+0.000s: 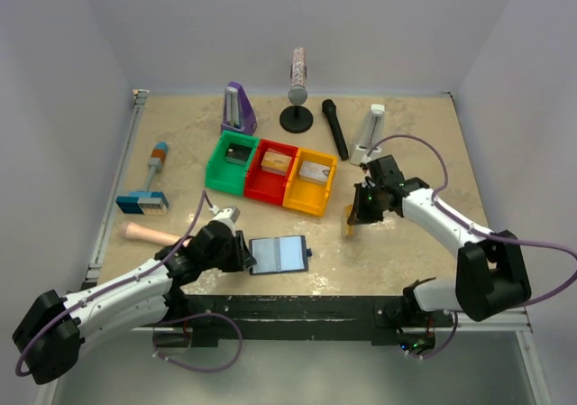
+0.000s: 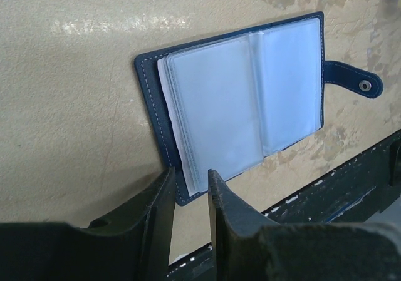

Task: Take the credit cards out of the card holder
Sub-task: Place the credit card at the center of the board, then remove the credit card from the card holder.

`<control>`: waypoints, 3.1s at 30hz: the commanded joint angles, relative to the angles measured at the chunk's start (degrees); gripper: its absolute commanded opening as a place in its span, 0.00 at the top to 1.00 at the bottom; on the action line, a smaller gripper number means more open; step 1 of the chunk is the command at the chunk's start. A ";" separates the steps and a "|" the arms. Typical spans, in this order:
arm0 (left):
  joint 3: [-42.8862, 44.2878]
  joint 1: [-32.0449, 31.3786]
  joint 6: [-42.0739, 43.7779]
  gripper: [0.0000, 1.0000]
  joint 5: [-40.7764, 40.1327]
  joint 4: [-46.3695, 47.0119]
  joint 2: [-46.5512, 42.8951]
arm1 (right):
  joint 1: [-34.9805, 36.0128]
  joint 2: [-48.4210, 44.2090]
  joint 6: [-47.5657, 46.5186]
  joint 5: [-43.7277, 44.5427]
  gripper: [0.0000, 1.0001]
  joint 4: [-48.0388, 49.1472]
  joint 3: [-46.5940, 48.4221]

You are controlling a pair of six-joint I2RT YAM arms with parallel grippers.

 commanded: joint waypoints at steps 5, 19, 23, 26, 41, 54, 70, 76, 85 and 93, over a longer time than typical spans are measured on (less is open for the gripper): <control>-0.67 -0.17 -1.53 0.69 1.20 2.63 -1.24 | 2.99 -6.80 4.75 -0.60 1.00 3.26 -8.36; -1.55 -0.17 -2.32 0.69 1.12 2.28 -1.85 | 7.56 0.13 9.42 -1.83 1.00 6.96 -7.76; -1.73 -0.17 -2.32 0.69 0.85 2.10 -2.29 | 7.47 3.29 9.33 -0.69 1.00 5.73 -5.30; -1.64 -0.25 -2.32 0.69 0.94 2.28 -1.50 | 7.47 6.11 8.98 0.27 1.00 4.33 -2.40; -0.85 -0.25 -2.14 0.69 0.76 2.63 0.52 | 4.66 9.37 7.48 0.19 0.89 3.71 -0.02; -0.67 -0.17 -1.88 0.69 0.33 1.58 -0.36 | 4.13 8.05 7.39 -0.52 0.73 3.97 -0.98; 0.29 -0.17 -1.27 0.69 -0.73 0.17 -0.54 | 8.77 -7.05 3.62 4.04 0.68 -1.47 -1.52; 1.26 -0.25 -1.44 0.61 -3.19 -2.20 -1.67 | 24.67 -13.30 1.94 20.02 0.60 -9.55 3.23; -0.93 -0.17 -10.48 0.26 -11.36 -6.77 -10.80 | 32.43 -15.59 11.70 24.12 0.02 -2.11 -1.24; -2.43 -0.08 -8.21 0.28 -9.61 -5.72 -17.32 | 39.19 -9.55 8.28 23.29 0.01 0.30 0.14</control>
